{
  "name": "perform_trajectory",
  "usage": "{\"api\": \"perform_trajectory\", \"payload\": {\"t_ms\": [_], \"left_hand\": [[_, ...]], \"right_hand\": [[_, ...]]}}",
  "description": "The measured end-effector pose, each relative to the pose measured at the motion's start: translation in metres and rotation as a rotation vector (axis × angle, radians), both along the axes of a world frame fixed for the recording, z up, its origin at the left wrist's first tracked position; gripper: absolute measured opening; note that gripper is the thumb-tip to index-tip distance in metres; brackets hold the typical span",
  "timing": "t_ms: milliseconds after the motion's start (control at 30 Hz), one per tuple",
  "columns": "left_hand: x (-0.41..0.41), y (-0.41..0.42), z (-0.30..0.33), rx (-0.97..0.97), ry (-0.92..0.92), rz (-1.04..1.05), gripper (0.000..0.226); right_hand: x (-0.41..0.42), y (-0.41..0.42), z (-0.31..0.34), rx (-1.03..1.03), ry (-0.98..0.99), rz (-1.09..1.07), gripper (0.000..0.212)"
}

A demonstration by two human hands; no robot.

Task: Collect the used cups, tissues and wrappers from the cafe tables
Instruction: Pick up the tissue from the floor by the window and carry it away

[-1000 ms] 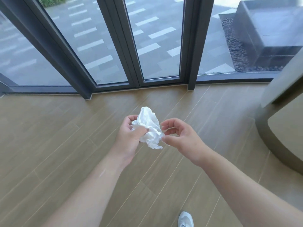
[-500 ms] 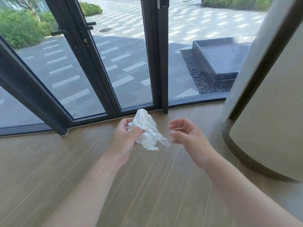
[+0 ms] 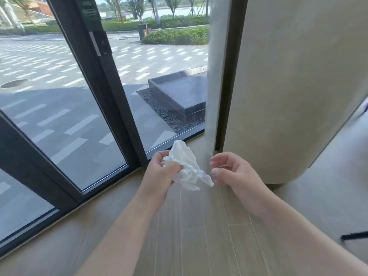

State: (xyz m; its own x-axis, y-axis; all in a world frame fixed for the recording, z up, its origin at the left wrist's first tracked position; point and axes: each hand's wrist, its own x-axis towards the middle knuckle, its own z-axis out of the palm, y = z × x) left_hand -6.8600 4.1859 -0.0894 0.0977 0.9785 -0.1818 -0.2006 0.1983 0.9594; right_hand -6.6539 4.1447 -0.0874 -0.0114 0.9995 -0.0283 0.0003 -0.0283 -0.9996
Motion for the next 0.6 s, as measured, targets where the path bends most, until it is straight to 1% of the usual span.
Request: {"api": "perform_trajectory", "payload": {"t_ms": [133, 267, 433, 600], "left_hand": [[0.023, 0.022, 0.001, 0.010, -0.037, -0.151, 0.054], [0.064, 0.027, 0.004, 0.030, -0.059, -0.336, 0.051], [0.116, 0.018, 0.007, 0.056, -0.035, -0.511, 0.048], [0.182, -0.009, 0.013, 0.083, -0.010, -0.689, 0.048]], "right_hand": [[0.015, -0.013, 0.006, 0.018, -0.041, -0.175, 0.024], [0.034, -0.036, 0.007, 0.024, -0.028, -0.345, 0.022], [0.064, -0.075, 0.010, 0.021, 0.012, -0.522, 0.021], [0.103, -0.127, 0.017, 0.042, 0.042, -0.701, 0.021]]}}
